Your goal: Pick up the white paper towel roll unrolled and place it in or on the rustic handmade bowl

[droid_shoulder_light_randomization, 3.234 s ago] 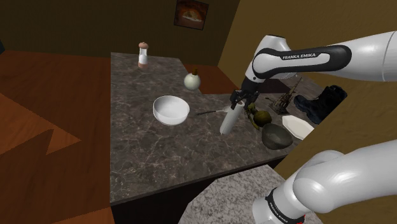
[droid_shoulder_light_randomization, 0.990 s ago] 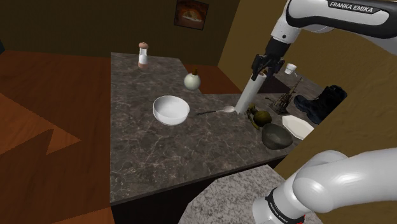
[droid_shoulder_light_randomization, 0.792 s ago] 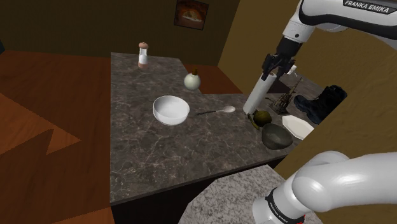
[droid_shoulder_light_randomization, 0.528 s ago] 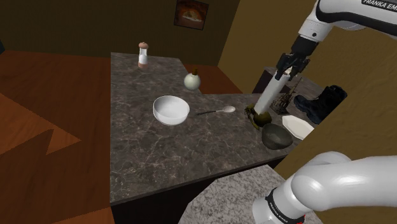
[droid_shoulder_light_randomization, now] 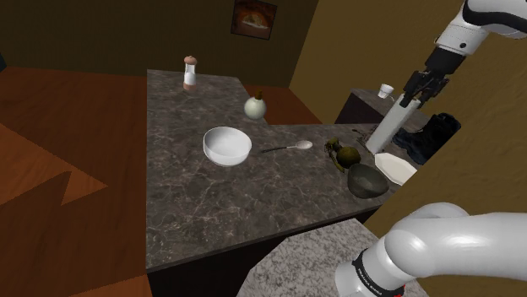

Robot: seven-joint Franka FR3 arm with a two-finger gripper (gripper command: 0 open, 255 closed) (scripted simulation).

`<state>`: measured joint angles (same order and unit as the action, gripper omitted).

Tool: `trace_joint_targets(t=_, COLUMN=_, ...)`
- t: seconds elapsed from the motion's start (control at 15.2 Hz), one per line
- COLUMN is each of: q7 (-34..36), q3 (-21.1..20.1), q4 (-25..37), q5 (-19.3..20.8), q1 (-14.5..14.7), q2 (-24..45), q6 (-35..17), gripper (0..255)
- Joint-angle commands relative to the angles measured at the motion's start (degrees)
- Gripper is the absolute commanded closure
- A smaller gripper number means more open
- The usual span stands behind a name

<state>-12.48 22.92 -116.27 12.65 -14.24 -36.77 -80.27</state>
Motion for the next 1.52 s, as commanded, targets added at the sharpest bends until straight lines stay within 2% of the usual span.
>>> trace_joint_targets(t=0.0, q7=-2.7, q3=1.8, q4=2.0, q5=1.3, q1=-0.6, q2=-0.3, q6=1.9, gripper=255)
trace_joint_targets(t=0.2, q7=-6.7, q3=4.5, q4=5.1, q5=3.1, q1=-1.3, q2=-0.2, q6=4.2, gripper=255)
trace_joint_targets(t=1.45, q7=-5.2, q3=6.6, q4=-13.0, q5=5.9, q1=-3.2, q2=-5.4, q6=-8.9, gripper=255)
